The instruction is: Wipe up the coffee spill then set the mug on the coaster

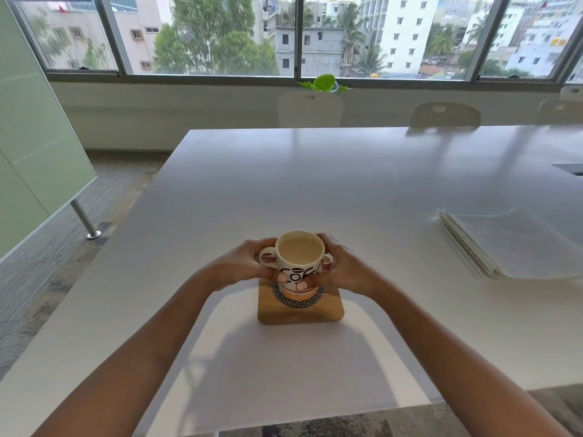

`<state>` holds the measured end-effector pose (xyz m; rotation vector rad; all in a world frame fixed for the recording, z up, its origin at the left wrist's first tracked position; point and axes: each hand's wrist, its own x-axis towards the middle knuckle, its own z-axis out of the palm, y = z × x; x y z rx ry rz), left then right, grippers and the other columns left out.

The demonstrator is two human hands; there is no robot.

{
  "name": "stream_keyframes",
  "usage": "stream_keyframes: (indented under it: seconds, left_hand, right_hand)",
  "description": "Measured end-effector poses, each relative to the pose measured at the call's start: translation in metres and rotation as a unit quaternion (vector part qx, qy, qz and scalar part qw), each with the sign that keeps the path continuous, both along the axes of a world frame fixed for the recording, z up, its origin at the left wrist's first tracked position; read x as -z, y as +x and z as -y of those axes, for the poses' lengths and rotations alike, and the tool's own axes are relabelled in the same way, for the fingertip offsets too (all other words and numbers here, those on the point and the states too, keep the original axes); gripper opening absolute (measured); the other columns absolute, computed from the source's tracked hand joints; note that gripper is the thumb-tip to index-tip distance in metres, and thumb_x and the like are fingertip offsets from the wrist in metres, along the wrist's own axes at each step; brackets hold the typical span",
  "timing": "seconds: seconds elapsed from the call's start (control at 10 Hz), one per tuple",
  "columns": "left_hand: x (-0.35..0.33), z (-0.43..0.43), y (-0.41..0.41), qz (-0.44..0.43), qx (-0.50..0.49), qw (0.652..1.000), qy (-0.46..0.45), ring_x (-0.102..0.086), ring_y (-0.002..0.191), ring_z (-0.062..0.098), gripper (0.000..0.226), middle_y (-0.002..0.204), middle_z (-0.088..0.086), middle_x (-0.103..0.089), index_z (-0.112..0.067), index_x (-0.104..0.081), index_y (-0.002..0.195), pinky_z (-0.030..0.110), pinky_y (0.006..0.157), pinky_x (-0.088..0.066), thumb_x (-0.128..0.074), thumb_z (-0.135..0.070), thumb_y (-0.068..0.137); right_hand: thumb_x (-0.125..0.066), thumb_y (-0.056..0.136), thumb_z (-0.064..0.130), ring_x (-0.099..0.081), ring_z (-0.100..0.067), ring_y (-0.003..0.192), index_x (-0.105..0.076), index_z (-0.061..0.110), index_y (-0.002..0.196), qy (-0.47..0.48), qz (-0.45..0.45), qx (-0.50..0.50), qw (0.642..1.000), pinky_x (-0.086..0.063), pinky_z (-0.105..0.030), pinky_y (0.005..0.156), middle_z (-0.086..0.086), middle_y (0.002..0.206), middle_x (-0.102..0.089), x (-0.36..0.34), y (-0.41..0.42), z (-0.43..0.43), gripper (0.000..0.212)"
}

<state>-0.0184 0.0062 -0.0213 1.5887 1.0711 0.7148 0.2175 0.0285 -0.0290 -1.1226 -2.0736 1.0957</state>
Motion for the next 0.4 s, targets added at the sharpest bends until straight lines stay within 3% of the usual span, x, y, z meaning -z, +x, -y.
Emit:
stream_keyframes:
  seconds: [0.1,0.2,0.3,0.4]
  left_hand:
    - [-0.004,-0.001,0.001,-0.022,0.011,1.0,-0.001,-0.065,0.116,0.017,0.064,0.121,0.004,-0.071,-0.018,-0.058,0.133,0.027,0.091,-0.055,-0.081,-0.003,0.075]
    - [-0.013,-0.003,-0.004,-0.049,0.04,0.998,-0.017,-0.062,0.12,0.015,0.064,0.127,-0.001,-0.068,-0.02,-0.055,0.136,0.029,0.095,-0.054,-0.081,-0.013,0.078]
    - [-0.022,-0.003,-0.009,-0.064,0.043,0.997,-0.014,-0.059,0.123,0.011,0.073,0.131,-0.007,-0.066,-0.022,-0.053,0.138,0.029,0.099,-0.051,-0.081,-0.043,0.074]
    - [-0.039,-0.005,-0.008,-0.055,-0.006,0.998,0.001,-0.057,0.125,0.007,0.11,0.14,-0.012,-0.058,-0.024,-0.051,0.141,0.03,0.103,-0.046,-0.063,-0.088,0.052]
  right_hand:
    - [-0.088,0.061,0.033,-0.054,-0.015,0.118,-0.052,0.024,0.133,-0.006,-0.014,0.0,1.0,-0.051,-0.047,0.098,0.003,0.129,-0.056,0.0,0.003,0.0,0.081]
    - [-0.075,0.063,0.065,-0.059,-0.005,0.113,-0.058,0.033,0.127,-0.044,-0.026,-0.014,0.999,-0.052,-0.035,0.095,0.012,0.121,-0.065,-0.005,0.009,0.001,0.073]
    - [-0.058,0.059,0.085,-0.061,-0.007,0.114,-0.061,0.03,0.125,-0.078,-0.056,-0.009,0.995,-0.05,-0.031,0.097,0.007,0.12,-0.068,-0.009,0.013,-0.003,0.086]
    - [-0.056,0.05,0.09,-0.062,-0.017,0.115,-0.063,0.008,0.125,-0.107,-0.142,0.025,0.984,-0.05,-0.033,0.099,-0.005,0.125,-0.066,-0.014,0.014,-0.015,0.111]
